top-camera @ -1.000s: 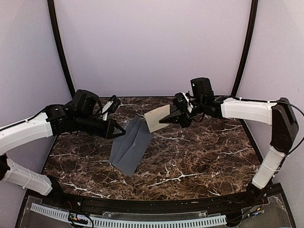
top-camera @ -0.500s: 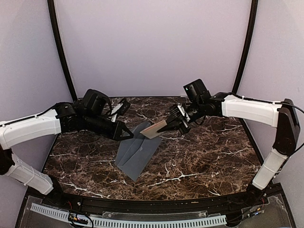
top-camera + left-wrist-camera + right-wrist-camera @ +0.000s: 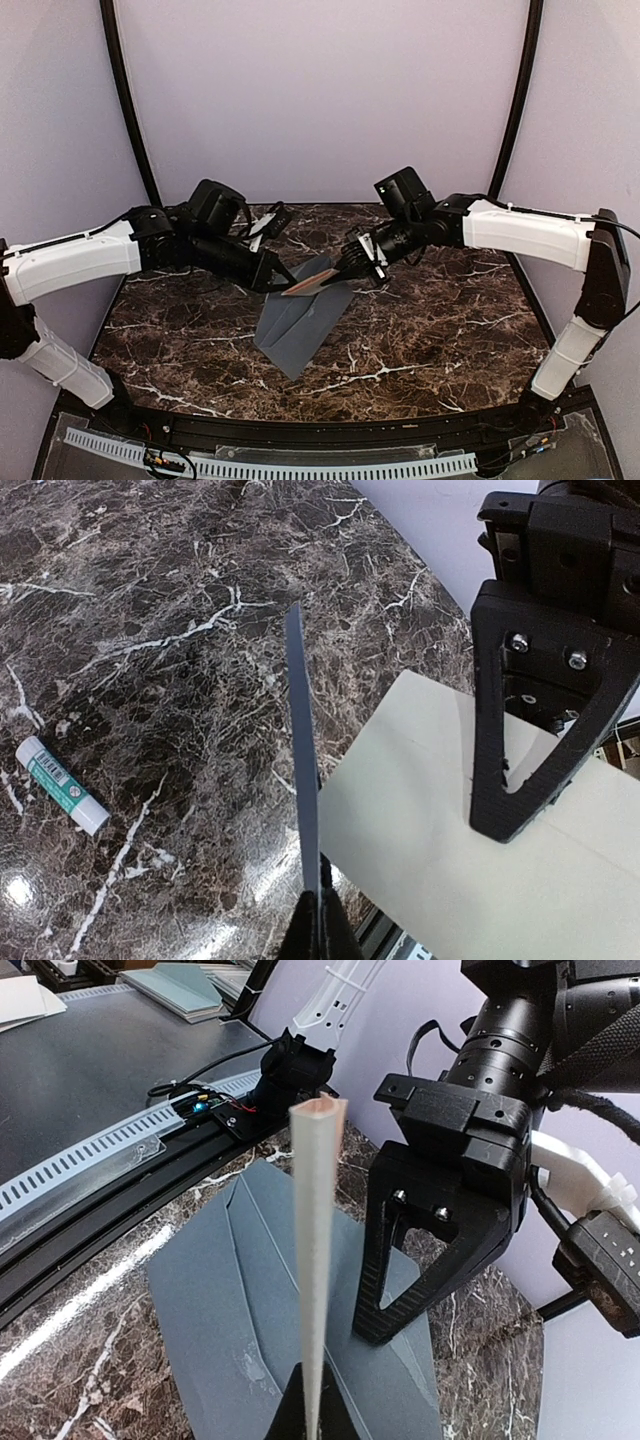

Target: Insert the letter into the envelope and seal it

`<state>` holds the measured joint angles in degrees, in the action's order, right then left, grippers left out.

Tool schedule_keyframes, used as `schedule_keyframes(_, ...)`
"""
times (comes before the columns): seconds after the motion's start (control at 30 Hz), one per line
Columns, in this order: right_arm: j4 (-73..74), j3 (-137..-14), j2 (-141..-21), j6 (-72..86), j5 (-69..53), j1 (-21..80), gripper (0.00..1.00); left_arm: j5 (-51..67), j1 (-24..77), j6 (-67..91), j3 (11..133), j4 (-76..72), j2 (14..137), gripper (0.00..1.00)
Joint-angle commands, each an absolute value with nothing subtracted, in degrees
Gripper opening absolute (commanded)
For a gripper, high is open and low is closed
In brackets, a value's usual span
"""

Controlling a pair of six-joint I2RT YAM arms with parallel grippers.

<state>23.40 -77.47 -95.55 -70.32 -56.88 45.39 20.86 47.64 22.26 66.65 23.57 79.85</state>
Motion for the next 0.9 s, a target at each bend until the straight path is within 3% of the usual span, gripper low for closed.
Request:
schedule_keyframes(0.0, 23.1, -79.2, -95.3, -72.0, -54.2, 46.5, 0.00, 22.6, 48.4, 20.7, 69.8, 26.0, 81.1, 0.00)
schedule_keyframes(0.87, 26.5, -81.0, -99.3, -72.8, -39.3, 51.3, 0.00, 22.0, 50.2, 19.7, 75.1, 31.6, 83.4, 0.00)
